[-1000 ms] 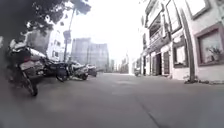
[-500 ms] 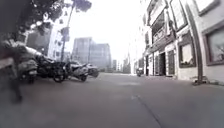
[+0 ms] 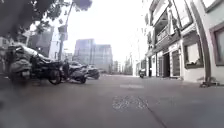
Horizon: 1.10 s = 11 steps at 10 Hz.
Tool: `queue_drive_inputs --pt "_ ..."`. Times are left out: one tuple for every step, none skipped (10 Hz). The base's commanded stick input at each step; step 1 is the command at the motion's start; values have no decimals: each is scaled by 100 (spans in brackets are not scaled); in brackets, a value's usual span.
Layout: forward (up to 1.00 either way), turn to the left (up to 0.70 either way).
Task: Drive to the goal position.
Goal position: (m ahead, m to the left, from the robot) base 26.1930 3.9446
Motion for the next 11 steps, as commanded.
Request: queue_drive_inputs --pt "100 0" --pt "100 0" --pt "100 0" --pt "100 0" --pt "100 0" --pt "100 0" --pt "100 0" --pt "100 0" --pt "100 0" --pt "100 0" --pt "100 0"
